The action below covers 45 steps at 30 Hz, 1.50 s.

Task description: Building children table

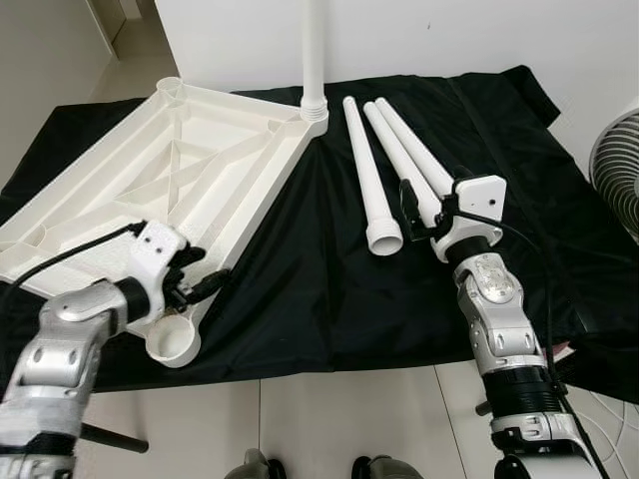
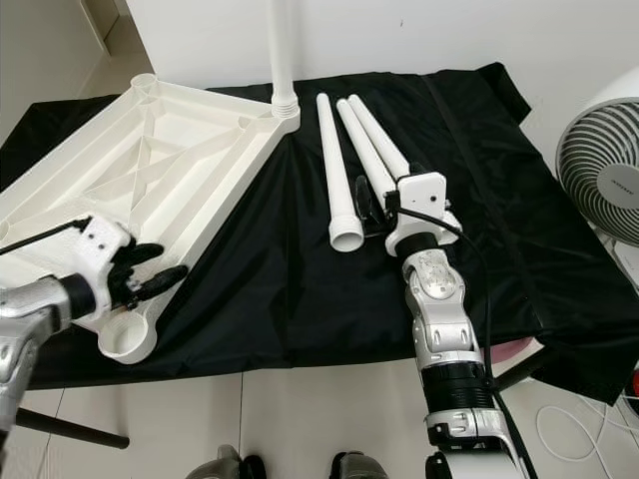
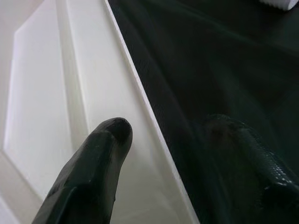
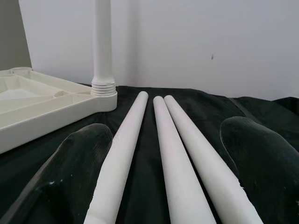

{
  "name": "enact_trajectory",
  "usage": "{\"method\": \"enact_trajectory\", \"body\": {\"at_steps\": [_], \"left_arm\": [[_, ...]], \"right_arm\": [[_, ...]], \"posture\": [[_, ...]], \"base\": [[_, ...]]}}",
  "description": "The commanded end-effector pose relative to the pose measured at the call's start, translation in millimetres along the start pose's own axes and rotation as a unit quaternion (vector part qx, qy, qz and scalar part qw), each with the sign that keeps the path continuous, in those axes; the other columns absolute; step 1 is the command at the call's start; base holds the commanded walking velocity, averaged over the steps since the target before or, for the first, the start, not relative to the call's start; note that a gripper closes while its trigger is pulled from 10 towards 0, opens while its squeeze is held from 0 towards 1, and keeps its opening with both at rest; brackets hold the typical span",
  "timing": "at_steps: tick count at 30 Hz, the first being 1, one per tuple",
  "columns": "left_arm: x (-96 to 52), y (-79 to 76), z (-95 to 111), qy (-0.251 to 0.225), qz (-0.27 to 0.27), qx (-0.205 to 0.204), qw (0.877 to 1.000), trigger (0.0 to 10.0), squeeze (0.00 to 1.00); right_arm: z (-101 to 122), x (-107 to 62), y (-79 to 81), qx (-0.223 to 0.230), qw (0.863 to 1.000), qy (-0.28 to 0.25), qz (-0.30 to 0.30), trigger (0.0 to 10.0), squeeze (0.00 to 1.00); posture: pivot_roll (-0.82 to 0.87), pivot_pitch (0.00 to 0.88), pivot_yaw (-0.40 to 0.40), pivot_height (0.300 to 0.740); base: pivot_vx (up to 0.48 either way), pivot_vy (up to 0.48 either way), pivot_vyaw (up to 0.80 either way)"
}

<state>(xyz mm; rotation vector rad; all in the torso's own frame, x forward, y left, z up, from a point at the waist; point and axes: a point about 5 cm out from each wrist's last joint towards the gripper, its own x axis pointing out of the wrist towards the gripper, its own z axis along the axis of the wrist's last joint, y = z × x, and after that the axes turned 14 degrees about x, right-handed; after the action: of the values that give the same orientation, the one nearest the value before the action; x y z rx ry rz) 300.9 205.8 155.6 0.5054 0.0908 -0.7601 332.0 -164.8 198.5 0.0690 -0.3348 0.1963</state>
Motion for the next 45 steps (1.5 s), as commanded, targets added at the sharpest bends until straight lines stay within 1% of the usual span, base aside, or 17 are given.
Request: {"method": "enact_trajectory", "body": {"at_steps": [1,4,9,14,17,19,23,26,28,30,33,34,36,37,39,42,45], "left_arm": [[-3.9,12.3,-10,0.044,0.106,-0.006,0.993,10.0,0.0],[-0.6,19.9,-13,0.058,0.149,-0.009,0.987,10.0,0.0],[1.7,20.7,-11,0.054,0.156,-0.016,0.986,10.0,0.0],[10.6,2.4,-16,0.072,0.105,-0.019,0.992,10.0,0.0],[10.8,-0.7,-15,0.068,0.092,-0.002,0.993,10.0,0.0],[8.9,1.7,-15,0.066,0.096,-0.003,0.993,10.0,0.0],[-11.7,19.8,-21,0.066,0.129,-0.011,0.989,10.0,0.0],[-29.5,33.7,-22,0.058,0.158,-0.002,0.986,10.0,0.0],[-33.4,36.7,-24,0.06,0.163,-0.005,0.985,10.0,0.0],[-41.6,43.9,-26,0.075,0.176,-0.003,0.981,10.0,0.0],[-61.4,55.5,-29,0.115,0.183,0.035,0.976,10.0,0.0],[-61.4,55.5,-29,0.115,0.183,0.035,0.976,10.0,0.0],[-72.4,60.9,-28,0.134,0.185,0.054,0.972,10.0,0.0],[-72.4,60.9,-28,0.134,0.185,0.054,0.972,10.0,0.0],[-83.5,62.5,-26,0.161,0.171,0.11,0.966,10.0,0.0],[-91.2,60.9,-27,0.181,0.143,0.128,0.965,10.0,0.0],[-92.2,56.9,-28,0.186,0.12,0.127,0.967,10.0,0.0]], "right_arm": [[-1,-0.5,2.7,-0.001,1.0,0.003,0.005,10.0,0.0],[-1,-0.5,2.9,-0.001,1.0,0.002,0.005,10.0,0.0],[-1,-0.3,2.9,0.0,1.0,0.002,0.004,10.0,0.0],[-1,-0.1,2.2,0.0,1.0,0.001,0.002,10.0,0.0],[-1,-0.3,1.8,-0.001,1.0,0.001,0.001,10.0,0.0],[-1,-0.3,1.7,-0.001,1.0,0.001,0.0,10.0,0.0],[-1,-1.4,0.3,-0.001,1.0,0.0,-0.004,10.0,0.0],[-3,-2.4,1.5,0.002,1.0,0.002,-0.005,10.0,0.0],[-3,-2.7,2.0,0.003,1.0,0.003,-0.005,10.0,0.0],[-5,-3.0,3.1,0.004,1.0,0.004,-0.003,10.0,0.0],[-5,-2.9,3.0,0.005,1.0,0.004,-0.004,10.0,0.0],[-5,-2.9,3.0,0.005,1.0,0.004,-0.004,10.0,0.0],[-5,-3.0,2.8,0.006,1.0,0.004,-0.005,10.0,0.0],[-5,-3.0,2.8,0.006,1.0,0.004,-0.005,10.0,0.0],[-5,-3.4,2.9,0.005,1.0,0.005,-0.005,10.0,0.0],[-5,-3.5,3.0,0.005,1.0,0.005,-0.005,10.0,0.0],[-5,-3.6,3.0,0.005,1.0,0.005,-0.004,10.0,0.0]], "posture": [[-0.1,0.099,0.082,0.74],[-0.1,0.099,0.082,0.74],[-0.1,0.099,0.083,0.74],[-0.1,0.102,0.086,0.74],[-0.1,0.105,0.087,0.74],[-0.1,0.108,0.088,0.74],[-0.1,0.108,0.088,0.74],[-0.1,0.115,0.093,0.74],[-0.1,0.115,0.093,0.74],[-0.1,0.115,0.093,0.74],[-0.1,0.115,0.093,0.74],[-0.1,0.115,0.093,0.74],[-0.1,0.115,0.093,0.74],[-0.1,0.115,0.093,0.74],[-0.08,0.125,0.099,0.74],[-0.08,0.127,0.097,0.74],[-0.08,0.127,0.097,0.74]], "base": [[0.0,0.0,0.0],[0.0,0.0,0.0],[0.0,0.0,0.0],[0.0,0.0,0.0],[0.0,0.0,0.0],[0.0,0.0,0.0],[0.0,0.0,0.0],[0.0,0.0,0.0],[0.0,0.0,0.0],[0.0,0.0,0.0],[0.0,0.0,0.0],[0.0,0.0,0.0],[0.0,0.0,0.0],[0.0,0.0,0.0],[0.0,0.0,0.0],[0.0,0.0,0.0],[0.0,0.0,0.0]]}}
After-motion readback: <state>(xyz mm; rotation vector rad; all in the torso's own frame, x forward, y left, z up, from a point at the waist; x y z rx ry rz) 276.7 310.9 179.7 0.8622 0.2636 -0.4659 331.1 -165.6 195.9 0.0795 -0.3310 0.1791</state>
